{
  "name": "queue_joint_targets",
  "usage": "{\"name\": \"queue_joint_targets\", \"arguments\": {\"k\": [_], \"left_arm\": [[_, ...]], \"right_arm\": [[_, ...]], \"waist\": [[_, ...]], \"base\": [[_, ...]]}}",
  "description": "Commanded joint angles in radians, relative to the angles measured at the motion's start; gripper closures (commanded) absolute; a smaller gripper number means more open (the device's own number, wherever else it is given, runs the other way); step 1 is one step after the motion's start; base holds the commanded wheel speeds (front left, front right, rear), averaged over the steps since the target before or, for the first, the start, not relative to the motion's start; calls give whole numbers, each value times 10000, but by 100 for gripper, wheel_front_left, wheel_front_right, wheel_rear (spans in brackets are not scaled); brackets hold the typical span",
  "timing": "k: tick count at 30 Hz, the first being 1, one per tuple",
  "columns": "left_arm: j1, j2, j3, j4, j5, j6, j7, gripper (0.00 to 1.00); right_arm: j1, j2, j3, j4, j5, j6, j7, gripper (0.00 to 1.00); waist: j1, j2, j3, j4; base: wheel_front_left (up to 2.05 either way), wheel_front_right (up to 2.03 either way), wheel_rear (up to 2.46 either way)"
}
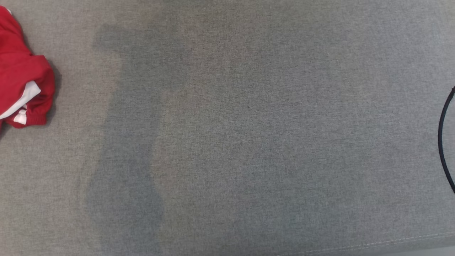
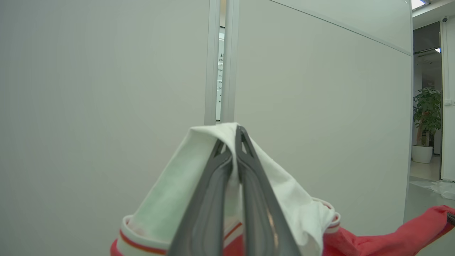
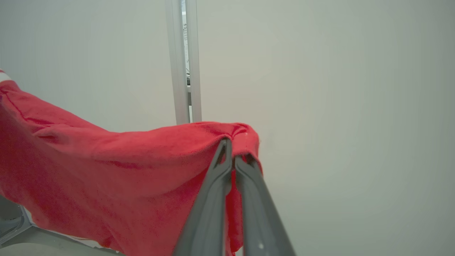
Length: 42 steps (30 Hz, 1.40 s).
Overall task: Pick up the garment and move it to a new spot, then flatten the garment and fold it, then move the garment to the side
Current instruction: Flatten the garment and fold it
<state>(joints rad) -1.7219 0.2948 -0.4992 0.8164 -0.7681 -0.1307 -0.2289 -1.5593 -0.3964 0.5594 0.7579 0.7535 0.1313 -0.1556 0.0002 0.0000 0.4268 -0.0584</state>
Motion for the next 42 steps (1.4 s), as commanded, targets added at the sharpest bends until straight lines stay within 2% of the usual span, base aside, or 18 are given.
{"name": "queue_joint_targets", "arguments": {"k": [1,8,15,20,25,28,32,37,42], "left_arm": [[110,41,-160,117,-203,1,-80,100],[1005,306,-720,512,-960,0,-222,100],[2873,691,-1082,-81,-1591,0,-370,100],[5165,964,-101,-1450,-1406,1,-367,100],[8002,843,1200,-3414,-826,523,-366,100],[10073,567,1992,-4725,-551,954,-367,100],[12574,102,2668,-6024,-239,1310,-366,100],[15126,-575,3095,-6748,46,1469,-367,100],[17045,-1355,3388,-6914,175,1393,-369,100]], "right_arm": [[-3,-113,214,176,293,-14,-46,100],[580,-661,1614,419,1165,-12,71,100],[1953,-1281,2895,-159,2155,-12,-452,100],[3699,-1921,3579,-1271,2884,-14,-908,100],[5443,-2457,3916,-2457,3221,-12,-1086,100],[6489,-2753,3782,-3187,3208,-14,-1115,100],[8033,-3069,3428,-3876,2857,-14,-1099,100],[9890,-3299,2998,-4386,2366,-14,-1097,100],[11678,-3375,2408,-4599,2017,-14,-1098,100]], "waist": [[-2,0,4,45],[-2,0,299,38],[-2,0,98,-10],[-2,0,-407,-42],[-2,0,-882,-109],[-2,0,-1128,-150],[-2,0,-1444,-126],[-2,0,-1945,-58],[-2,0,-2471,47]], "base": [[0,0,0],[0,0,0],[0,0,0],[0,0,0],[0,0,0],[0,0,0],[0,0,0],[0,0,0],[0,0,0]]}}
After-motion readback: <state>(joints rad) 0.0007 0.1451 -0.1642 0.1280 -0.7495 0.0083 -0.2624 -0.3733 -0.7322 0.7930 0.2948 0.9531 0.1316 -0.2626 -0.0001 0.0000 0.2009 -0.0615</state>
